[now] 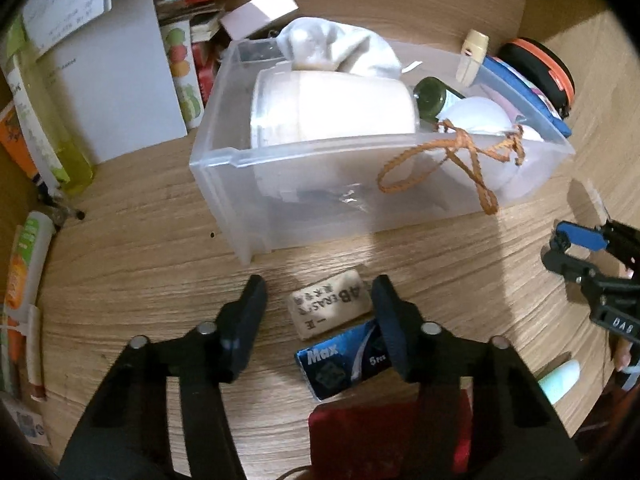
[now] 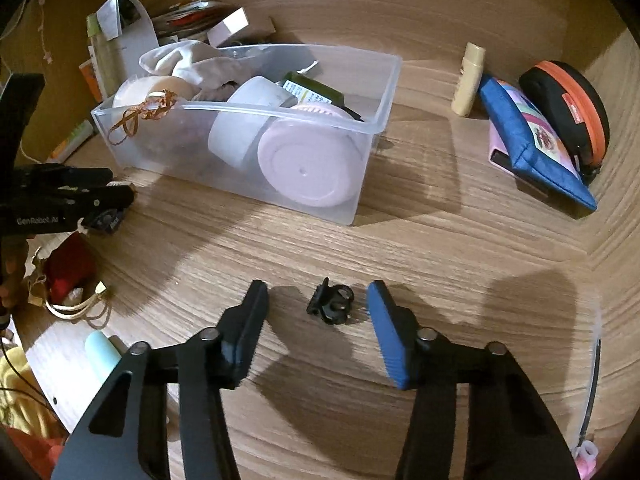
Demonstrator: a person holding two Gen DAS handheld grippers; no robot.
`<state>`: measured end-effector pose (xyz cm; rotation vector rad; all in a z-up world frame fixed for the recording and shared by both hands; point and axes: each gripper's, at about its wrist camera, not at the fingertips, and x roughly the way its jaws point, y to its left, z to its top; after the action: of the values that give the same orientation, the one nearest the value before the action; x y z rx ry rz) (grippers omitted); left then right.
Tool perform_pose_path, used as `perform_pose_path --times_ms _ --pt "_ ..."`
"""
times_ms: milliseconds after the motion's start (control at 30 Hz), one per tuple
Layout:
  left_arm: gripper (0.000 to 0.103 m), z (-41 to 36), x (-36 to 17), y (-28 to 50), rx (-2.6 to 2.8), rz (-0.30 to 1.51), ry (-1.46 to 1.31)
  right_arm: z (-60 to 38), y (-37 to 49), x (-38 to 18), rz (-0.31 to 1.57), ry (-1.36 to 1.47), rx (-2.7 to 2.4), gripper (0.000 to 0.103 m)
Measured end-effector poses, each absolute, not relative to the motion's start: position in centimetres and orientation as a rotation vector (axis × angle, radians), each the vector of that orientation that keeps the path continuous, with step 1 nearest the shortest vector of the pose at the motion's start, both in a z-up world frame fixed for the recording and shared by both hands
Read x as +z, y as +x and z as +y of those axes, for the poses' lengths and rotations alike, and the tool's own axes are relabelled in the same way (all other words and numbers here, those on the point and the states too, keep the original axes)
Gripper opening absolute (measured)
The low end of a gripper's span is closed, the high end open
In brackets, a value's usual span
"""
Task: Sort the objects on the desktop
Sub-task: 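Grasp the black clip with the right tool while the left tool grasps the white eraser, then carry the black clip and eraser into the clear box and release both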
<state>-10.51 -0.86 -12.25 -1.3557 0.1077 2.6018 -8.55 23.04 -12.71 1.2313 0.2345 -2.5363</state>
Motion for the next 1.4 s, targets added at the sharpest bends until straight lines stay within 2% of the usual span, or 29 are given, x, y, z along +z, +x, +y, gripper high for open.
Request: perform_pose_path --times_ms 67,133,167,200,367,867,1167,1400 --pt "0.044 -0.8 -12.2 -10.3 2.602 0.13 -1.342 23.0 -8.6 -12.7 0.238 1.224 -2.534 0.036" --pt "0.044 -0.6 -12.2 -10.2 2.614 0.161 -1.32 23.0 -8.6 -12.6 0.239 1.215 -2.539 0.029" --pt "0.044 -0.6 -12.2 -10.0 2.619 0.173 -1.308 23.1 -8.6 -12.6 0.235 1.214 -2.553 0.019" --pt "0.044 -0.6 -12.2 -10.0 2.622 0.177 -1.304 23.2 -8.7 -12.6 0.221 1.215 -2.559 0.019" --pt "0.044 -1.5 -11.7 -9.3 2.638 0.123 -1.281 24.4 -8.7 -12.0 0.127 1.189 -2.565 0.019" --pt "0.044 -2.6 -5.1 -7.4 2.717 0.007 -1.02 25.4 -7.8 -6.3 0.083 0.968 -2.638 0.019" --pt "0.044 0.8 -2.7 -9.4 2.652 0.011 -0.914 24.1 -9.6 -4.5 0.041 0.889 -2.632 0.019" --pt "0.044 3.8 -3.3 -12.4 2.589 0.023 -0.932 22.6 -11.8 -4.8 0.063 0.894 -2.599 0.019"
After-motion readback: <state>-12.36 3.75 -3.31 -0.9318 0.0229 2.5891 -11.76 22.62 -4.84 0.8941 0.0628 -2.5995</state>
